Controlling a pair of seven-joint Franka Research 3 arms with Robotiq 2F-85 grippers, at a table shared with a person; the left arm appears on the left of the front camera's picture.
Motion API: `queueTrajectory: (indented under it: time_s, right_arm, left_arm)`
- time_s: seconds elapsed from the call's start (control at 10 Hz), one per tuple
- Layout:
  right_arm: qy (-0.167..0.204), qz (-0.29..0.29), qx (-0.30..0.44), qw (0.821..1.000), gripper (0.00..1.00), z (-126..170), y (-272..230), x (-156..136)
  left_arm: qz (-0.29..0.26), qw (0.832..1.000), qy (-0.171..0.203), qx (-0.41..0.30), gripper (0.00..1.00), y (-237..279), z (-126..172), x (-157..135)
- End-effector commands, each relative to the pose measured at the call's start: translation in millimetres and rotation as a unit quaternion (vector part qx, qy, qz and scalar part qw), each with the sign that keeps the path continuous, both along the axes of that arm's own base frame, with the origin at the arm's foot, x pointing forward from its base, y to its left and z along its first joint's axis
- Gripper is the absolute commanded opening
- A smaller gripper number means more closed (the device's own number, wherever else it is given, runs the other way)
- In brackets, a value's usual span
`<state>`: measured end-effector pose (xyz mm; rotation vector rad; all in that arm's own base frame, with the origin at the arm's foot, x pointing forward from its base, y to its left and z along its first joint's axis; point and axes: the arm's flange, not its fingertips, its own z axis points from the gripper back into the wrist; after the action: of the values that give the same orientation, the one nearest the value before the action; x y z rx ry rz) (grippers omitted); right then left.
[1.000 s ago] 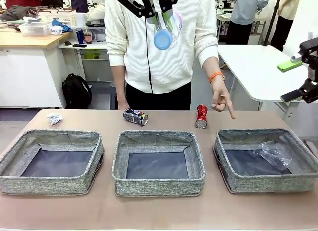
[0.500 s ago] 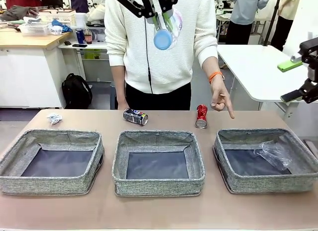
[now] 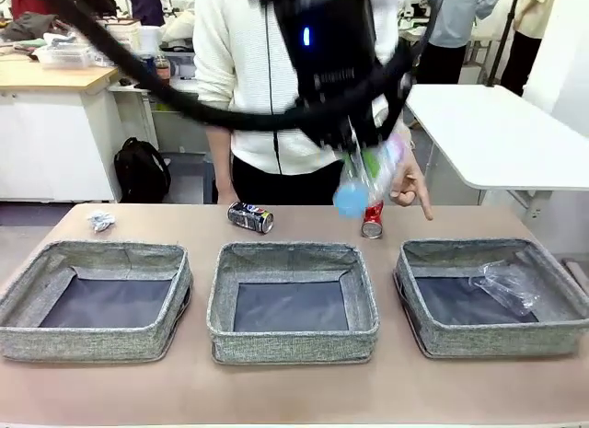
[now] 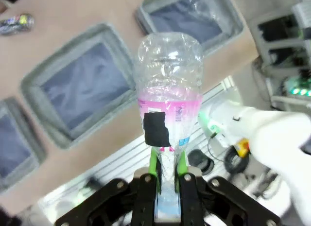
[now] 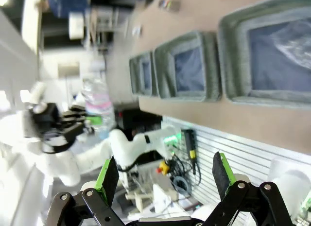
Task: Sort the waste into the appropriate baskets.
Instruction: Place the picked waste into the Fabric basket indicated by the person.
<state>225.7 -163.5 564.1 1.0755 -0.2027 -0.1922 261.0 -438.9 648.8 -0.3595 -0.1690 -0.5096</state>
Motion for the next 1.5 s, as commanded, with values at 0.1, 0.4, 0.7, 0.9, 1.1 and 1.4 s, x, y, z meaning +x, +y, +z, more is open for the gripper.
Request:
queueTrajectory:
  time_s: [0.1, 0.4, 0.7, 0.9, 1.1, 1.4]
  right_arm:
    - [0.003, -0.132, 0.046, 0.990, 1.00, -11, -54, -44]
    - [0.001, -0.132, 0.037, 0.991, 1.00, -14, -69, -59]
    - [0.001, -0.132, 0.037, 0.991, 1.00, -14, -69, -59]
    - [0.001, -0.132, 0.037, 0.991, 1.00, -14, -69, -59]
    - [0.001, -0.132, 0.037, 0.991, 1.00, -14, -69, -59]
    - [0.001, -0.132, 0.037, 0.991, 1.00, -14, -69, -59]
  left_arm:
    - [-0.077, 0.995, -0.014, -0.060, 0.15, -37, -71, 43]
    - [-0.117, 0.991, -0.039, -0.045, 0.15, -116, -136, 82]
    - [-0.082, 0.994, -0.064, -0.036, 0.15, -169, -172, 122]
    - [-0.080, 0.996, -0.044, -0.018, 0.15, -187, -193, 127]
    - [-0.087, 0.995, -0.043, -0.015, 0.15, -193, -196, 130]
    - [-0.102, 0.994, -0.042, -0.007, 0.72, -192, -200, 134]
